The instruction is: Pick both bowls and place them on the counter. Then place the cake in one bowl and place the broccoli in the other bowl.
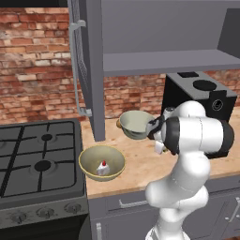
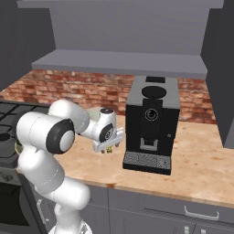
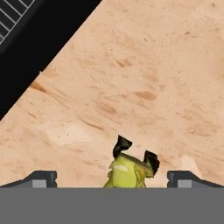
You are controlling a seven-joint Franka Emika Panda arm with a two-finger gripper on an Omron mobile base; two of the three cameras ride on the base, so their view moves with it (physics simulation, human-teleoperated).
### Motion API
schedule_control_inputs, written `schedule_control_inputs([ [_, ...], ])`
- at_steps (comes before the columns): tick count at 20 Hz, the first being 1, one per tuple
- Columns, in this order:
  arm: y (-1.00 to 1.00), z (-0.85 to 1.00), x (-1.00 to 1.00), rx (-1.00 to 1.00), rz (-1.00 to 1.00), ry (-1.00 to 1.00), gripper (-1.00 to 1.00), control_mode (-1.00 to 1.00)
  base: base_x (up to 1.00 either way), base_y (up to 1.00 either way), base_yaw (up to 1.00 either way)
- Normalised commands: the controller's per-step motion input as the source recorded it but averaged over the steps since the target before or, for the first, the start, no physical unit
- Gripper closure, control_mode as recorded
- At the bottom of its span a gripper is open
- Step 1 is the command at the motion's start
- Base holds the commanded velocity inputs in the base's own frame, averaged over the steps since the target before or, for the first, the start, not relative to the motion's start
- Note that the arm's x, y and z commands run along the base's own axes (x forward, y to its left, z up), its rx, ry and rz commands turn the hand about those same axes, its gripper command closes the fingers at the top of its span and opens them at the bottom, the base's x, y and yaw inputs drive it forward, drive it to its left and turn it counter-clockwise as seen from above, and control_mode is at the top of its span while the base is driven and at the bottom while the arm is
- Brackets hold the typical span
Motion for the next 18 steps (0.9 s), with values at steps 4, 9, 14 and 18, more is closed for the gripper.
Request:
schedule_control_inputs([
  [4,0.05,-0.27,0.03,0.0,-0.05,0.0,-1.0,-1.0,0.0,0.0,0.0],
  [9,0.0,-0.21,-0.05,-0.01,0.0,0.02,1.0,-1.0,0.0,0.0,0.0],
  [14,0.31,0.02,-0.23,-0.02,0.0,0.0,1.0,-1.0,0.0,0.0,0.0],
  [18,0.24,0.24,-0.47,-0.01,-0.01,-0.07,1.0,-1.0,0.0,0.0,0.0],
])
